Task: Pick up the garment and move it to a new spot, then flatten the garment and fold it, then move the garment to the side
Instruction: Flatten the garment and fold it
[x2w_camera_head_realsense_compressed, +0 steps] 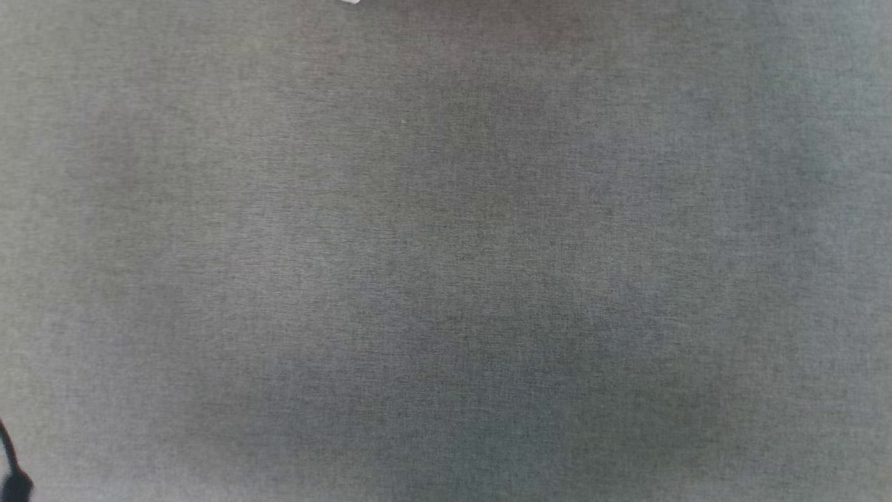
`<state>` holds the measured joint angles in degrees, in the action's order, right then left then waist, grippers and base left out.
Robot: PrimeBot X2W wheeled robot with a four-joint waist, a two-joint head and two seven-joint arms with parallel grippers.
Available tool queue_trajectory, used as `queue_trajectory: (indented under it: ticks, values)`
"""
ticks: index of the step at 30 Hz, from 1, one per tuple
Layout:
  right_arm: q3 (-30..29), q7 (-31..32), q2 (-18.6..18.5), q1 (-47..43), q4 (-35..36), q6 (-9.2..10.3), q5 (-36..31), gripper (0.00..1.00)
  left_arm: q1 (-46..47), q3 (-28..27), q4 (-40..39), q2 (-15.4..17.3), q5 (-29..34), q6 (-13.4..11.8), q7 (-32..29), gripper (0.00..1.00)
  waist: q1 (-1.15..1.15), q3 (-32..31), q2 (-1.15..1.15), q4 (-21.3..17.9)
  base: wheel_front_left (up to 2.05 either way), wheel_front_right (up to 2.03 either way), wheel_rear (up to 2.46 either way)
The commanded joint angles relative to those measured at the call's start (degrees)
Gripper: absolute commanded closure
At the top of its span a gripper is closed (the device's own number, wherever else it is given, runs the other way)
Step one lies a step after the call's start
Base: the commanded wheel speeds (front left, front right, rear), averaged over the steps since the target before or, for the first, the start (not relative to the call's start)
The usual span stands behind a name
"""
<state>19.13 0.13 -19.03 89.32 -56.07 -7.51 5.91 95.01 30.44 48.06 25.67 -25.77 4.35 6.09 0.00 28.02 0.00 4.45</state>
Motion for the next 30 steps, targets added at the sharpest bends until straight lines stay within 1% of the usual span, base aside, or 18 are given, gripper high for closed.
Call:
queue_trajectory:
  ticks: [1,3,6,7,8,9,10,13,14,16,19,23,27,30]
  values:
    - [1.4,0.1,0.1,-2.2,-1.1,0.04,1.1,1.00,-2.4,1.1,1.1,-0.2,-0.9,1.0,-1.3,1.00,0.00,-0.3,0.00,0.4,0.00,0.00,0.00]
    - [3.4,1.3,0.3,-4.7,-2.5,0.04,3.5,1.00,-5.3,2.5,2.6,-0.3,-2.2,2.2,-4.2,1.00,0.00,-0.9,0.00,0.9,0.00,0.00,0.00]
    - [6.9,3.0,-0.2,-8.8,-2.4,0.03,8.4,1.00,-10.3,4.1,3.0,-0.3,-5.7,2.9,-9.1,1.00,0.00,-1.8,0.00,1.5,0.00,0.00,0.00]
    - [9.2,4.5,-1.0,-12.2,-1.3,0.03,12.6,1.00,-14.1,5.8,2.2,0.1,-7.5,3.1,-12.7,1.00,0.00,-2.6,0.00,1.9,0.00,0.00,0.00]
    - [10.6,5.4,-1.4,-13.9,-0.1,0.03,14.4,1.00,-16.4,6.7,1.3,0.1,-9.5,3.0,-15.0,1.00,0.00,-2.9,0.00,2.0,0.00,0.00,0.00]
    - [12.1,6.3,-2.4,-15.4,1.1,0.03,16.2,1.00,-18.3,7.8,-0.3,0.7,-10.4,3.1,-17.0,1.00,0.00,-3.3,0.00,2.2,0.00,0.00,0.00]
    - [13.3,7.1,-3.4,-17.0,2.6,0.04,18.2,1.00,-20.2,8.2,-1.6,1.4,-12.7,3.1,-19.2,1.00,0.00,-3.6,0.00,2.4,0.00,0.00,0.00]
    - [17.0,9.2,-6.3,-22.6,8.0,0.03,23.3,1.00,-26.5,9.6,-6.4,3.7,-16.7,3.0,-25.6,1.00,0.00,-4.6,0.00,2.6,0.00,0.00,0.00]
    - [17.7,9.6,-7.5,-23.9,9.7,0.03,24.6,1.00,-28.4,9.3,-7.9,4.3,-18.5,3.0,-27.5,1.00,0.00,-4.8,0.00,2.7,0.00,0.00,0.00]
    - [19.4,10.9,-10.0,-27.5,13.4,0.03,27.1,1.00,-32.6,9.9,-11.8,6.1,-19.8,2.5,-31.1,1.00,0.00,-5.5,0.00,2.9,0.00,0.00,0.00]
    - [20.2,12.3,-13.4,-32.5,19.0,0.03,30.5,1.00,-39.1,9.7,-19.4,8.9,-22.5,-0.6,-35.4,1.00,0.00,-6.2,0.00,3.0,0.00,0.00,0.00]
    - [20.0,14.0,-16.9,-40.0,25.4,0.03,33.1,1.00,-49.2,10.0,-31.7,12.3,-24.9,-6.6,-39.6,1.00,0.00,-6.9,0.00,2.9,0.00,0.00,0.00]
    - [17.8,15.3,-19.3,-47.1,31.3,0.03,34.5,1.00,-58.8,9.7,-43.9,15.8,-27.0,-13.4,-41.7,1.00,0.00,-7.3,0.00,2.8,0.00,0.00,0.00]
    - [16.0,16.5,-20.5,-52.8,35.1,0.03,34.7,1.00,-64.7,9.7,-51.3,18.0,-28.0,-17.5,-42.3,1.00,0.00,-7.8,0.00,2.7,0.00,0.00,0.00]
